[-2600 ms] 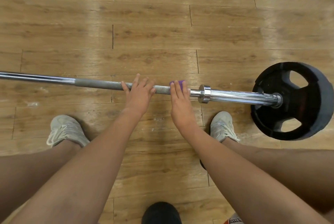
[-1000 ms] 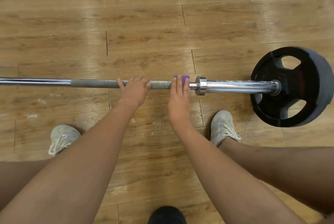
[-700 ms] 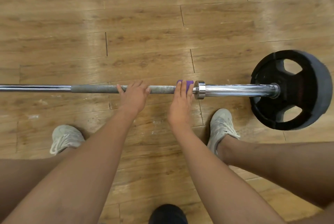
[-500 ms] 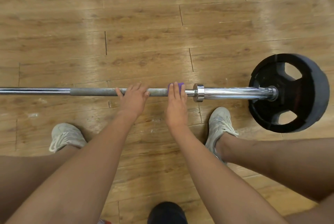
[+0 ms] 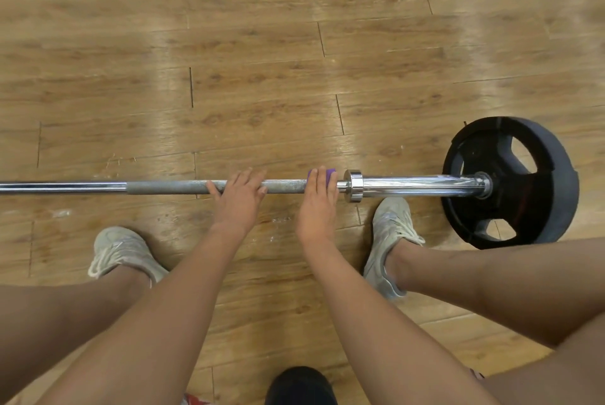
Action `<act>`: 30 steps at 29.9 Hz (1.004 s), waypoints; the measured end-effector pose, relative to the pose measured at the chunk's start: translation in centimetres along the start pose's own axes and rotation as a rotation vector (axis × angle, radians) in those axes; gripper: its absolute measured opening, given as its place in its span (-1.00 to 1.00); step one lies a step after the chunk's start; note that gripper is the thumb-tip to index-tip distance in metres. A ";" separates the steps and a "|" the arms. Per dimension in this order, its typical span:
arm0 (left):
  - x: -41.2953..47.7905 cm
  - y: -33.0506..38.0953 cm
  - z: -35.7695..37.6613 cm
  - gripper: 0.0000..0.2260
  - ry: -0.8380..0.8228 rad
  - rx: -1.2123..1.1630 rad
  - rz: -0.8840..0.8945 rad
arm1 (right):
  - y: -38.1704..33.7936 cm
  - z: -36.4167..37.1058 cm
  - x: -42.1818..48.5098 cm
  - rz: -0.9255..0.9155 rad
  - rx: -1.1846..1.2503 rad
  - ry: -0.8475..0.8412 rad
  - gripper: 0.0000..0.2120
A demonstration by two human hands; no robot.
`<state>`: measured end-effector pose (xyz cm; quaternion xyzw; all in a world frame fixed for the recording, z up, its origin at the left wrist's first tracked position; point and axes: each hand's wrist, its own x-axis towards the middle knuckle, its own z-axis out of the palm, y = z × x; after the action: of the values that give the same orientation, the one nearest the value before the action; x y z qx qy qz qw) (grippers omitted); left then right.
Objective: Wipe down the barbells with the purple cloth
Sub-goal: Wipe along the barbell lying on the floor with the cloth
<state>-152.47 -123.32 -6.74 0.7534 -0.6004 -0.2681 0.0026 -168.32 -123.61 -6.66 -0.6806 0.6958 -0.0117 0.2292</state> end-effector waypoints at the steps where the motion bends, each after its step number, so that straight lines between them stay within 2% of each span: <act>1: -0.2 0.0 0.0 -0.65 0.000 0.006 -0.002 | -0.3 0.2 -0.4 -0.021 -0.011 -0.010 -0.25; 5: -0.9 -0.1 0.2 -0.66 -0.007 0.008 -0.014 | 0.6 0.2 -1.3 -0.119 -0.054 -0.051 -0.27; 10: -1.7 -0.1 0.5 -0.63 -0.008 0.003 -0.021 | 1.0 0.5 -1.4 0.028 -0.003 0.034 -0.25; 18: -3.2 -0.3 1.5 -0.65 0.000 0.023 -0.032 | 1.3 0.4 -3.6 -0.116 -0.087 -0.050 -0.29; 23: -4.2 -0.4 1.9 -0.66 0.001 0.019 -0.032 | 1.9 0.3 -3.8 0.001 -0.048 -0.021 -0.31; 30: -5.8 -0.4 2.4 -0.63 0.025 0.004 -0.015 | 2.3 1.2 -5.9 -0.137 -0.083 -0.049 -0.29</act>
<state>-153.89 -117.20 -6.57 0.7612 -0.5950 -0.2577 0.0066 -170.30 -117.48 -6.70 -0.7357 0.6415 0.0179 0.2164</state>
